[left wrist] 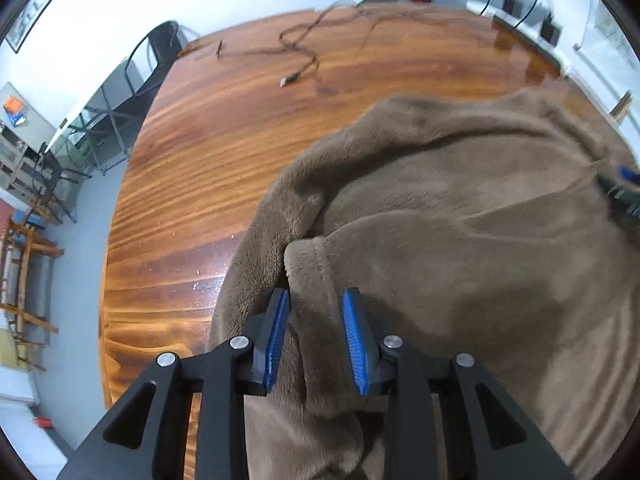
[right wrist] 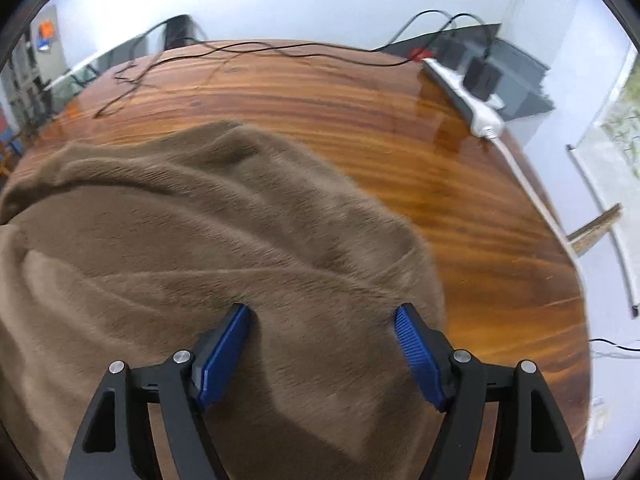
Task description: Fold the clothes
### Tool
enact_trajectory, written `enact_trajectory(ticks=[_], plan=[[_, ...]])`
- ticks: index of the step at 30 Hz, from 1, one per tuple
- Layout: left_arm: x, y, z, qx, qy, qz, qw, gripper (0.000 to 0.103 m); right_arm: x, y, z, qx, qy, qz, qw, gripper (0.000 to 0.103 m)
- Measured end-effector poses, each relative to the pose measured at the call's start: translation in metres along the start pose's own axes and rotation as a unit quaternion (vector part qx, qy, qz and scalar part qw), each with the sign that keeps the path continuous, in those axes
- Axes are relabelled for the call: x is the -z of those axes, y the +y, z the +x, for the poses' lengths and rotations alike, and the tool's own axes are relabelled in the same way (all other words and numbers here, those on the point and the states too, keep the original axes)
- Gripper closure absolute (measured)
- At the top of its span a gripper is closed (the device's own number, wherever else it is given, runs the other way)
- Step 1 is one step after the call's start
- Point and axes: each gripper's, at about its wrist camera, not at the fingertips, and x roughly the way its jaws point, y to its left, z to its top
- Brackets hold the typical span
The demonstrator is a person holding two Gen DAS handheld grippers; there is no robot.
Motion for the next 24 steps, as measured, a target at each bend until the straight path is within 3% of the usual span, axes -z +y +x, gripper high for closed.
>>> enact_trajectory(ticks=[4, 10, 12, 16, 18, 24], plan=[[0.002, 0.001, 0.021, -0.015, 0.022, -0.005, 0.9996, 0.063, -0.007, -0.023, 0.017, -0.004, 0.021, 0.045, 0.999, 0.006], [0.003, 0.003, 0.002, -0.005, -0.001, -0.011, 0.9999, 0.061, -0.008, -0.01, -0.002, 0.031, -0.001, -0.002, 1.0, 0.006], [0.004, 0.001, -0.011, 0.002, -0.016, -0.011, 0.9998, 0.059, -0.006, -0.004, -0.015, 0.016, -0.014, -0.008, 1.0, 0.006], [0.01, -0.015, -0.039, 0.023, -0.051, -0.002, 0.9985, 0.041, 0.005, 0.017, -0.046, -0.025, -0.037, -0.031, 0.999, 0.006], [0.012, -0.025, -0.046, 0.034, -0.06, 0.006, 0.9976, 0.038, 0.014, 0.032, -0.056, -0.045, -0.037, -0.052, 0.997, 0.006], [0.028, -0.052, -0.022, 0.058, -0.021, 0.015, 0.998, 0.037, 0.042, 0.062, -0.068, -0.081, -0.017, -0.086, 0.993, 0.006]])
